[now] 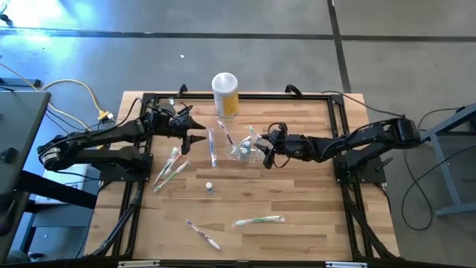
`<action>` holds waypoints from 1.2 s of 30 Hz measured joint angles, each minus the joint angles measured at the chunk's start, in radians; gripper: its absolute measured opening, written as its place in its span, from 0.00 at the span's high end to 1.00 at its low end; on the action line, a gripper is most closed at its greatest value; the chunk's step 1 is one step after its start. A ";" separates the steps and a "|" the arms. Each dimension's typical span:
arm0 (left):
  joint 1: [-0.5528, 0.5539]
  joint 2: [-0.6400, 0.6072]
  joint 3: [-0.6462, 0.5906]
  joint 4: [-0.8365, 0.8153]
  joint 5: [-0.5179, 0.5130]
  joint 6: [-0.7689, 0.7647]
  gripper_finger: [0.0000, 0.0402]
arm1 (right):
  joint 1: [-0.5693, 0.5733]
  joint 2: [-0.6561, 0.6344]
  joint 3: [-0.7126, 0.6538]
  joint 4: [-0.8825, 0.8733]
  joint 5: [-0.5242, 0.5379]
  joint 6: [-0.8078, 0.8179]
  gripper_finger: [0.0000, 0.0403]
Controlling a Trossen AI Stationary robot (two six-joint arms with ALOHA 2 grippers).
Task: Pick & Place toothbrushing station
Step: Put the green toothbrush into the right section of the transparent organizer, then put the mouthwash into the middle section of the transparent organizer
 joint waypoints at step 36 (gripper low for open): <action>-0.614 0.005 0.222 -0.240 -0.253 -0.049 0.51 | 0.336 -0.344 0.001 -0.270 0.069 -0.125 0.49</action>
